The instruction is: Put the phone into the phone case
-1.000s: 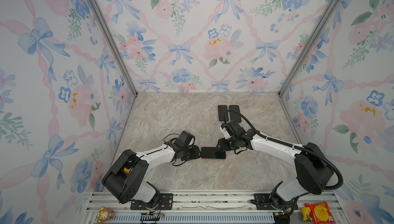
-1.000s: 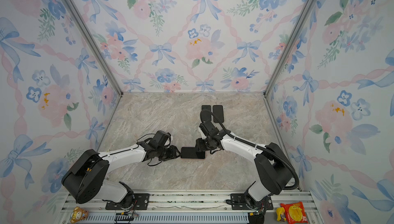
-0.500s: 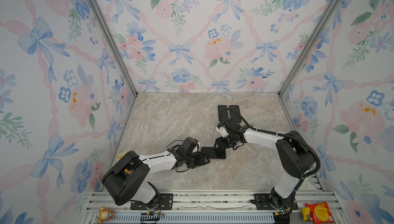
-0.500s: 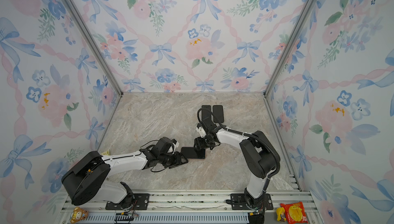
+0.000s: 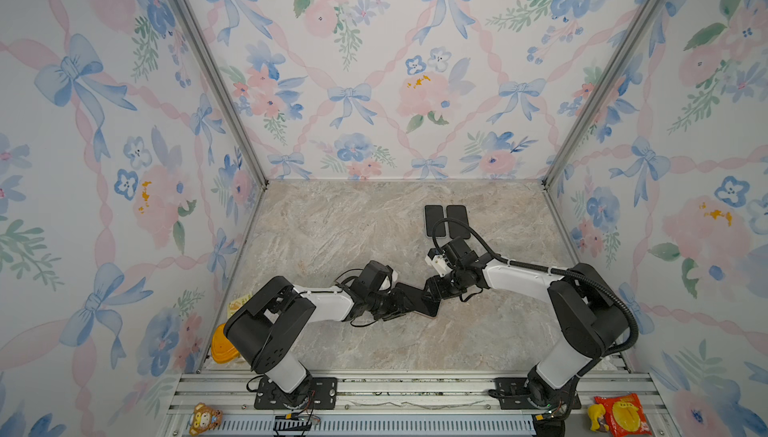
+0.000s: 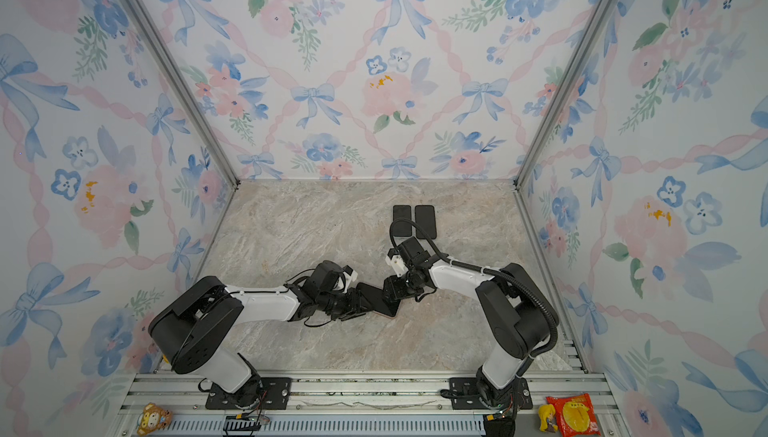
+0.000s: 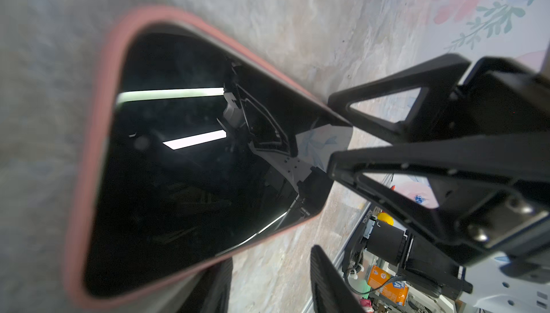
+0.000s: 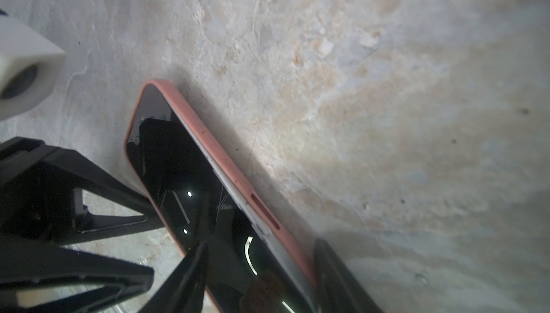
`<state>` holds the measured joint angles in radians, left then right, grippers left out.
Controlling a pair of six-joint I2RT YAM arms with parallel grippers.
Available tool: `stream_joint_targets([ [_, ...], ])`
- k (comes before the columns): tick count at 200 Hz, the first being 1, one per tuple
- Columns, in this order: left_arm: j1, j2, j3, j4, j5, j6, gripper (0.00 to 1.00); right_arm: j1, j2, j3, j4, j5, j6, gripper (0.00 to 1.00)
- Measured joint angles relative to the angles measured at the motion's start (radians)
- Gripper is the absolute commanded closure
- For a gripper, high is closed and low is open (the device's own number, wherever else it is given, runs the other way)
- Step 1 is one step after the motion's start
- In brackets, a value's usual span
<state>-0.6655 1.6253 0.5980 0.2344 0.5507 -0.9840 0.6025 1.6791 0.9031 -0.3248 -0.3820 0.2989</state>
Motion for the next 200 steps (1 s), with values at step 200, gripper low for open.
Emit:
stream_joint_targets([
  [200,-0.015,0.019,0.076,-0.130,0.013,-0.010,0.56,0.127,-0.208,-0.069,-0.162,0.218,0.472,0.73],
])
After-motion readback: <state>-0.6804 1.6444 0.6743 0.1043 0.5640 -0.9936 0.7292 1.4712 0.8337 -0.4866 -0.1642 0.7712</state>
